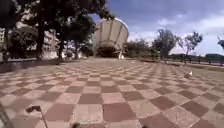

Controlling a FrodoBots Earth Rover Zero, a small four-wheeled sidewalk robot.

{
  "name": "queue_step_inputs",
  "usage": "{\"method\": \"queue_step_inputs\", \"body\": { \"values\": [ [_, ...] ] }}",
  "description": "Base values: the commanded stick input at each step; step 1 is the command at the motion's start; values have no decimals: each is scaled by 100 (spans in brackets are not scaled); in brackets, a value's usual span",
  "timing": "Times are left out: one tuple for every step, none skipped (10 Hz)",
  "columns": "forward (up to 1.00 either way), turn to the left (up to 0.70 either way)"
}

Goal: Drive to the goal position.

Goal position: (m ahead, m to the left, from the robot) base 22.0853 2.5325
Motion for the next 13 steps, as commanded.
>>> {"method": "queue_step_inputs", "body": {
  "values": [
    [70,0],
    [70,0],
    [70,0],
    [70,0],
    [70,0],
    [70,0],
    [70,0],
    [70,0],
    [70,0],
    [70,0],
    [70,0],
    [70,0],
    [70,0]
  ]
}}
